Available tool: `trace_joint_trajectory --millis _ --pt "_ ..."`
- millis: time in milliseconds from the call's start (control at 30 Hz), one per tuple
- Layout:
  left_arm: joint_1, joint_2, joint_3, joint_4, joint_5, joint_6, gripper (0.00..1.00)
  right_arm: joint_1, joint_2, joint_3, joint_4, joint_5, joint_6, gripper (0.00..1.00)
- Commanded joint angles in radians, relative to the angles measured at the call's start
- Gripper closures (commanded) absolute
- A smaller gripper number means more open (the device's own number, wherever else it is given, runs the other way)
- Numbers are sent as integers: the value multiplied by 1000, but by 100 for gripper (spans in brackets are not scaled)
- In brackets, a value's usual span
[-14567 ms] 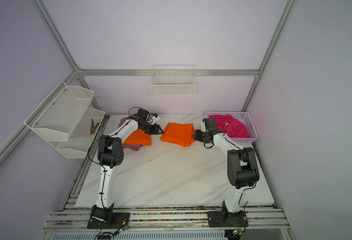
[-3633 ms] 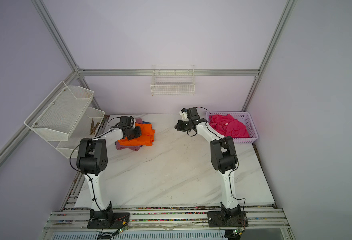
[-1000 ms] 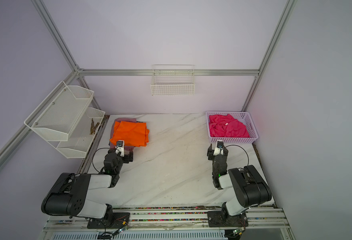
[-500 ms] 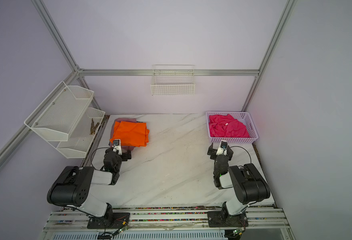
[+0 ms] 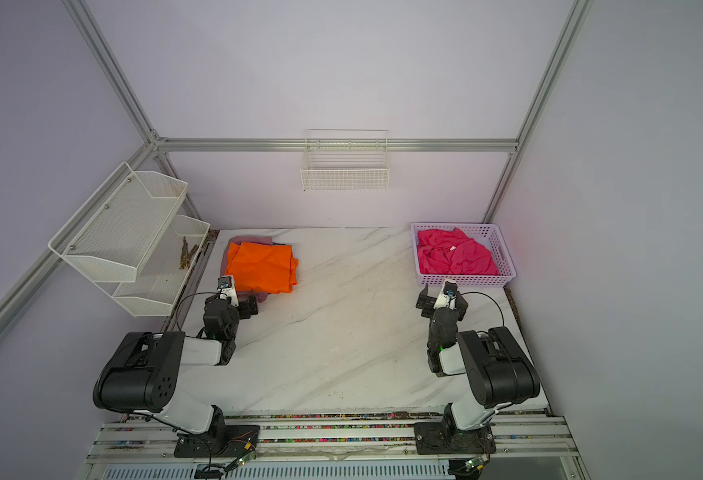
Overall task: Fold and stack t-shirts
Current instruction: Reset both arms
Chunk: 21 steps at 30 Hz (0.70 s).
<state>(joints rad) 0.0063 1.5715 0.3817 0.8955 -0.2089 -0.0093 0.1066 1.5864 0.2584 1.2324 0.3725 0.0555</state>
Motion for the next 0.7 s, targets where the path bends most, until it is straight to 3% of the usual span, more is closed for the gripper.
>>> trace_joint_trajectory --millis 0,667 --pt "4 -11 5 19 6 -17 0 -3 -5 18 -18 4 4 1" --pt "2 -10 5 19 6 -17 0 -3 0 31 -42 3 6 1"
